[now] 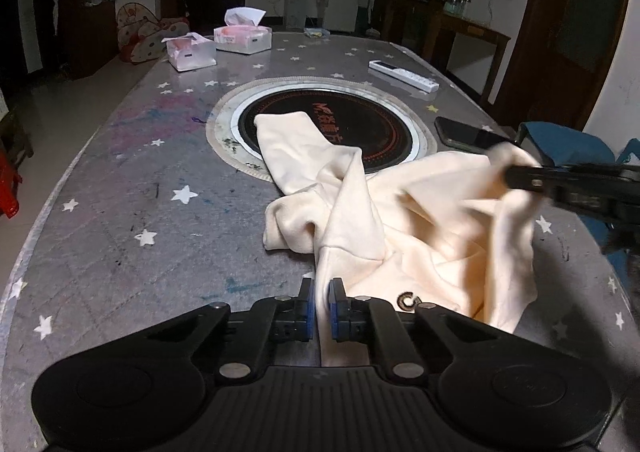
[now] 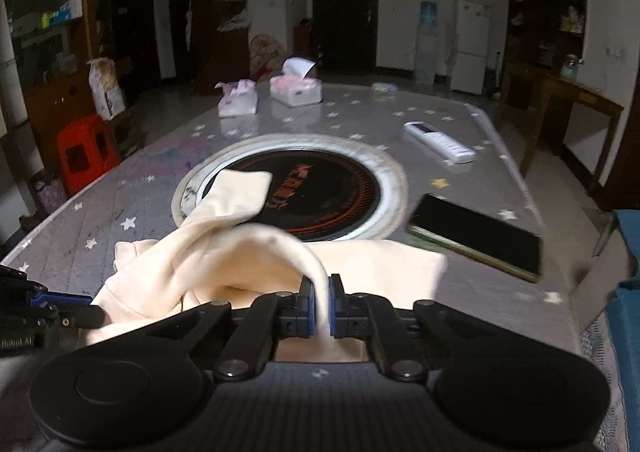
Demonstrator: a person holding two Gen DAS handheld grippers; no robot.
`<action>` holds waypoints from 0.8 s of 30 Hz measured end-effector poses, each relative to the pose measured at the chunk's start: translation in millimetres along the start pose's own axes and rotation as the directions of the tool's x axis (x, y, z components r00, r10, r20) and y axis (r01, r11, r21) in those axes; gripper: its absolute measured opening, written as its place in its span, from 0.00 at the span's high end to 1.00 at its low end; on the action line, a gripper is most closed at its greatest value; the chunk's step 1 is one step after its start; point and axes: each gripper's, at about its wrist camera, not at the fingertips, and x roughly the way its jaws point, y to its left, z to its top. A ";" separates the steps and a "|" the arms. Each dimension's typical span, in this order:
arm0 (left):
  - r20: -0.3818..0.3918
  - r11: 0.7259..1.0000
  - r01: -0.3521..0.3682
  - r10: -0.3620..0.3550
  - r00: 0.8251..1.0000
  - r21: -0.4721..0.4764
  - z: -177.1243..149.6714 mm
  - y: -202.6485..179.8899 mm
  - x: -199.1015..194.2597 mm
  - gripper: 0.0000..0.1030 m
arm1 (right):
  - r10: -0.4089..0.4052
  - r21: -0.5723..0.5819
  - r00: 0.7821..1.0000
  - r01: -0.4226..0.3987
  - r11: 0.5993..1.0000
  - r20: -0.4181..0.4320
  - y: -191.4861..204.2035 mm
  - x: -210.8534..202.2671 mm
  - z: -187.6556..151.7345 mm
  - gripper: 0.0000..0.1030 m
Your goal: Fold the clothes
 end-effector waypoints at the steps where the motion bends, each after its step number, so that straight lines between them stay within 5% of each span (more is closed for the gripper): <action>1: 0.002 1.000 0.001 -0.001 1.000 -0.002 -1.0 0.5 -3.5 0.94 | -0.005 0.006 1.000 0.005 1.000 0.007 -3.9 -8.1 -1.6 0.95; 7: 0.004 1.000 -0.019 0.019 1.000 -0.009 0.2 -1.9 -12.7 0.86 | -0.028 0.040 0.999 0.026 0.999 0.043 -20.6 -53.9 -19.0 0.95; 9: 0.009 0.999 -0.032 0.032 0.999 -0.007 2.7 -4.8 -12.1 0.61 | -0.036 0.047 0.998 0.034 0.998 0.051 -25.4 -66.6 -26.8 0.95; 11: 0.013 0.999 -0.044 0.045 0.999 -0.007 5.9 -7.8 -9.3 0.50 | -0.041 0.060 0.998 0.038 0.997 0.047 -31.0 -77.5 -36.2 0.95; 17: 0.012 0.998 -0.051 0.050 0.999 0.032 16.0 -22.0 6.9 0.50 | -0.054 0.093 0.998 0.052 0.994 0.018 -43.0 -90.8 -60.3 0.95; 19: 0.002 0.998 -0.057 0.057 0.998 0.036 17.8 -23.5 14.7 0.53 | -0.051 0.104 0.999 0.050 0.993 0.008 -44.8 -91.6 -67.7 0.95; 21: -0.022 0.999 -0.040 0.041 0.999 0.021 17.0 -20.7 20.5 0.89 | -0.051 0.115 0.999 0.050 0.992 0.001 -46.6 -92.0 -73.4 0.95; 24: -0.028 0.999 -0.032 0.032 0.999 -0.001 12.3 -15.0 17.6 0.95 | -0.054 0.135 0.999 0.054 0.989 -0.001 -50.5 -94.9 -79.5 0.95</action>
